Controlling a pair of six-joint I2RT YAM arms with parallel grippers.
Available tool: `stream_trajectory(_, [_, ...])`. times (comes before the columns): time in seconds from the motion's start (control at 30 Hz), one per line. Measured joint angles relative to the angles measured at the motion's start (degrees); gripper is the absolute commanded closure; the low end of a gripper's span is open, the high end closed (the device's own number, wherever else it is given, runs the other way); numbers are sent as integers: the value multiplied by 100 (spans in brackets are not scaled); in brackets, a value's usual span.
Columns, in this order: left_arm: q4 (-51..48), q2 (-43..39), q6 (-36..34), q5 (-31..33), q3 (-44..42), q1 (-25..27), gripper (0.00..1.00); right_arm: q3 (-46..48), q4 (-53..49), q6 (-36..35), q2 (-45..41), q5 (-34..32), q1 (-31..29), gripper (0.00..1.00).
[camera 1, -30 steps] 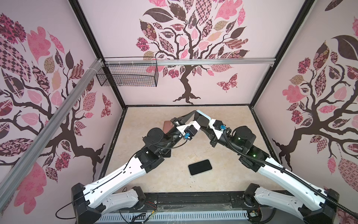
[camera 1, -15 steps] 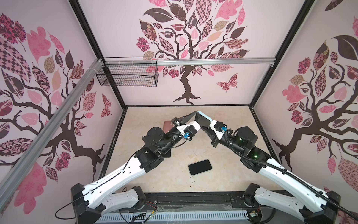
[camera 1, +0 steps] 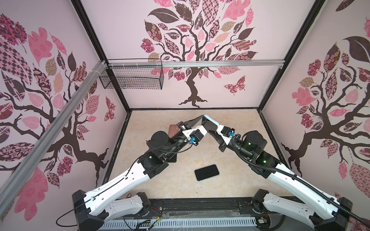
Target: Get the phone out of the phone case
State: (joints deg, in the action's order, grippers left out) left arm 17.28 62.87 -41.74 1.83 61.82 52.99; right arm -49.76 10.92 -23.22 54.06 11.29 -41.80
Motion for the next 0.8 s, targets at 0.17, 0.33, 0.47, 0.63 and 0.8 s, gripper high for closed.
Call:
stream_trajectory(0.17, [-7,-4,13,-44,0,0,68,0,-2,-122,-13,-2,0,100])
stream_trajectory(0.33, [-61,-15,17,-59,0,0,66,0,-4,-203,-15,15,0,100])
stream_trajectory(0.47, [-85,-22,20,-63,0,4,66,0,-7,-249,-20,26,0,100])
stream_trajectory(0.63, [-111,-35,42,-131,0,4,66,0,-59,-284,-61,50,0,100])
stream_trajectory(0.8, [-299,-85,155,-328,0,-63,67,0,-177,-376,-98,90,0,100])
